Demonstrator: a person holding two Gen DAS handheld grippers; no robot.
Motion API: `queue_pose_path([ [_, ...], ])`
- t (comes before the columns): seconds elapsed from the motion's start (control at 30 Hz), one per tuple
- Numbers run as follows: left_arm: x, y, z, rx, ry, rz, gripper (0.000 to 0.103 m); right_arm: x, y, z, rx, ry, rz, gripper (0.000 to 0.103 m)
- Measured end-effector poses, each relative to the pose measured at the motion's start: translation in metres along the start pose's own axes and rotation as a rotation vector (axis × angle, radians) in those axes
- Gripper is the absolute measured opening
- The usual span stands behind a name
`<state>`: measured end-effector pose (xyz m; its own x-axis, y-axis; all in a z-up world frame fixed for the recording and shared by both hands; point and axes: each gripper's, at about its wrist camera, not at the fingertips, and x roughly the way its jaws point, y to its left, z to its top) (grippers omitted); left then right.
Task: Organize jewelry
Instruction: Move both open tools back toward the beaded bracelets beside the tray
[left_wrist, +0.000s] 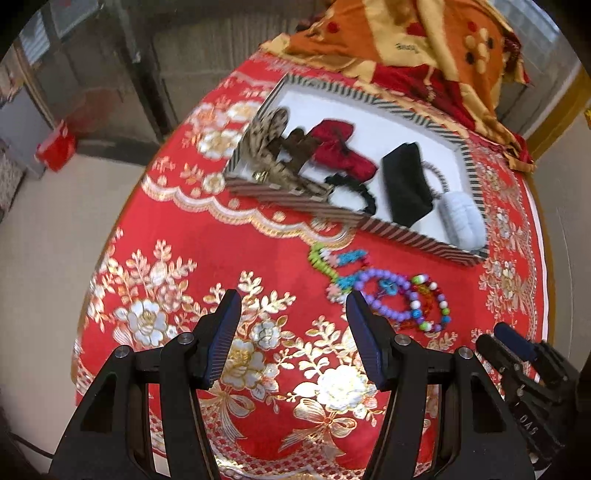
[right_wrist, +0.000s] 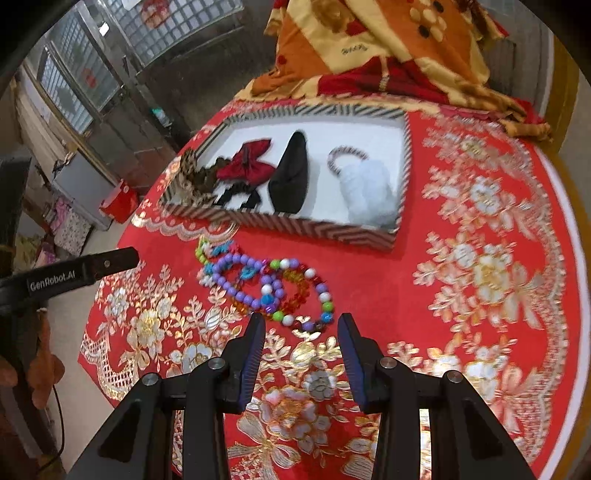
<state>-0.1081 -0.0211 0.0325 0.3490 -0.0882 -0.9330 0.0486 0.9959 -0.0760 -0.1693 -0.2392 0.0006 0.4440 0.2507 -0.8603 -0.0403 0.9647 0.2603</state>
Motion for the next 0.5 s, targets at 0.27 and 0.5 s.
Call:
queue_pose_path([
  [0.27,0.02,-0.001,0.003,0.042,0.04,0.007,0.059,0.046,0.017,0.004,-0.055,0.046,0.052,0.039],
  [0.5,0.038,0.003,0.006,0.09,0.084,0.011,0.059,0.073,0.021,0.016,-0.079,0.075,0.061,0.03],
])
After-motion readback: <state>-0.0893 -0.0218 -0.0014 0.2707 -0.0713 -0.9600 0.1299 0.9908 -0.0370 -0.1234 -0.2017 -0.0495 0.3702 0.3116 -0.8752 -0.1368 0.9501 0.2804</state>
